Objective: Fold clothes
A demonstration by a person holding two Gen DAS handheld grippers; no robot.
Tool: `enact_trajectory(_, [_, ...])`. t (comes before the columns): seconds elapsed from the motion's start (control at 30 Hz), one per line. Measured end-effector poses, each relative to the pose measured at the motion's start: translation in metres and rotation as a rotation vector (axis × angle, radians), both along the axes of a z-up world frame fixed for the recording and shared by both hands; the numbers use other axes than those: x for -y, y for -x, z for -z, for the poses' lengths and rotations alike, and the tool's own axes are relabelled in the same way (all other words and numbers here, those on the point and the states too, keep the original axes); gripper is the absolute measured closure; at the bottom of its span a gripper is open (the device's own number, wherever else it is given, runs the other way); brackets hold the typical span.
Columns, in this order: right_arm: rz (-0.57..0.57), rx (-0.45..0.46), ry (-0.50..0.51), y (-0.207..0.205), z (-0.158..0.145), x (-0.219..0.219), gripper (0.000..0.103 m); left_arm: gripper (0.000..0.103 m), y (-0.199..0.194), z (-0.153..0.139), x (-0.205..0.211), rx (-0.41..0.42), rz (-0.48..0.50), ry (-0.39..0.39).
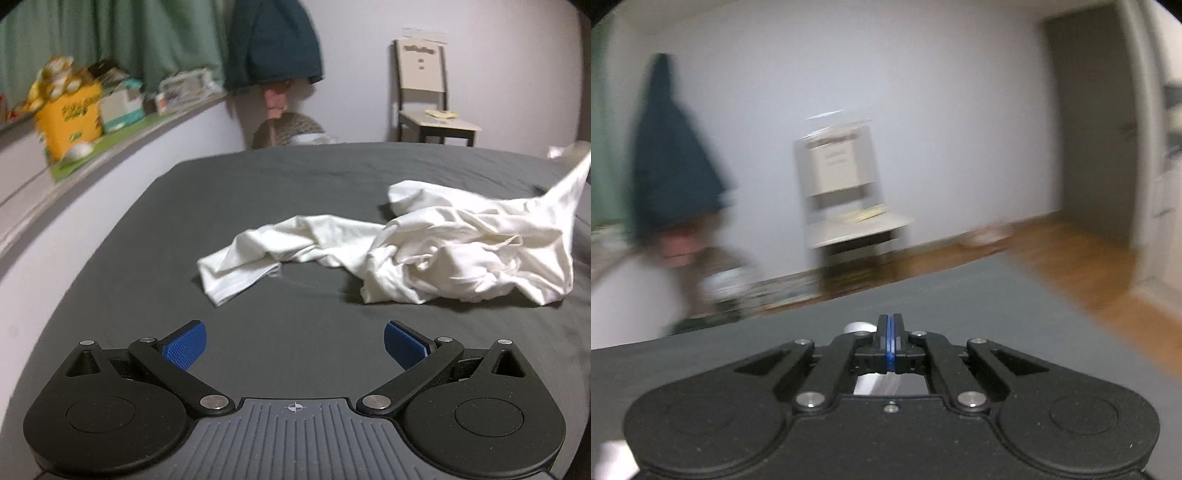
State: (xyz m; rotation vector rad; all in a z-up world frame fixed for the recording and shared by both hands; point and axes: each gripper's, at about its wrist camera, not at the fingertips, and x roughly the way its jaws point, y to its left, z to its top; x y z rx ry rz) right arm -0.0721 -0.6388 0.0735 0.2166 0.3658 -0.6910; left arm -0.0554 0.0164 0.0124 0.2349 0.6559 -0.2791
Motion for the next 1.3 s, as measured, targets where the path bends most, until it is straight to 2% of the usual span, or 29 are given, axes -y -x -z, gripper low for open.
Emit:
enact_trajectory(0.03, [0.047,-0.037,0.048,0.004,0.004,0.013,0.102,0.000,0.001,-0.001,0.002,0.007,0.012,-0.002])
enact_trajectory(0.1, [0.069,-0.112,0.026,0.005,0.018,0.030,0.102,0.000,0.002,-0.001,0.005,0.012,0.029,-0.003])
enact_trajectory(0.2, [-0.143,-0.229,-0.110,-0.001,0.039,0.019,0.102,0.000,0.002,-0.001,0.009,0.010,0.048,-0.003])
enact_trajectory(0.27, [-0.392,-0.299,-0.086,-0.006,0.047,-0.028,0.096,0.000,0.002,-0.001,0.011,0.009,0.060,-0.003])
enact_trajectory(0.4, [-0.949,-0.403,0.032,-0.002,0.055,-0.167,0.091,0.000,0.000,0.002,0.015,-0.001,0.065,-0.001])
enact_trajectory(0.47, [-1.132,-0.471,0.040,0.001,0.061,-0.230,0.083,0.000,0.000,0.003,0.017,-0.006,0.073,0.000])
enact_trajectory(0.53, [-1.247,-0.554,0.036,0.002,0.074,-0.285,0.075,0.000,-0.001,0.004,0.019,-0.011,0.080,0.001])
enact_trajectory(0.63, [-1.292,-0.648,0.133,-0.004,0.103,-0.344,0.075,0.000,-0.001,0.006,0.022,-0.017,0.092,0.002])
enact_trajectory(0.7, [-1.256,-0.690,0.179,-0.014,0.123,-0.355,0.075,0.000,0.001,0.006,0.023,-0.018,0.106,0.005])
enact_trajectory(0.8, [-1.160,-0.733,0.169,-0.029,0.140,-0.339,0.075,0.000,0.003,0.006,0.024,-0.019,0.120,0.016])
enact_trajectory(0.93, [-1.131,-0.787,0.118,-0.039,0.160,-0.330,0.075,0.000,0.003,0.004,0.021,-0.026,0.116,0.048])
enact_trajectory(0.97, [-1.137,-0.795,0.111,-0.040,0.164,-0.329,0.080,0.000,0.002,0.004,0.020,-0.029,0.110,0.055])
enact_trajectory(1.0, [-1.144,-0.800,0.109,-0.041,0.166,-0.331,0.084,0.000,0.001,0.004,0.018,-0.032,0.104,0.063])
enact_trajectory(1.03, [-1.149,-0.800,0.108,-0.041,0.166,-0.332,0.097,0.000,0.001,0.004,0.017,-0.036,0.094,0.070])
enact_trajectory(1.07, [-1.148,-0.794,0.106,-0.042,0.165,-0.332,0.099,0.000,0.000,0.004,0.016,-0.041,0.085,0.076])
enact_trajectory(1.2, [-1.134,-0.745,0.069,-0.032,0.145,-0.324,0.099,0.000,-0.001,0.004,0.013,-0.042,0.066,0.083])
enact_trajectory(1.3, [-1.196,-0.718,0.049,-0.014,0.123,-0.322,0.100,0.000,0.000,0.003,0.012,-0.033,0.067,0.077])
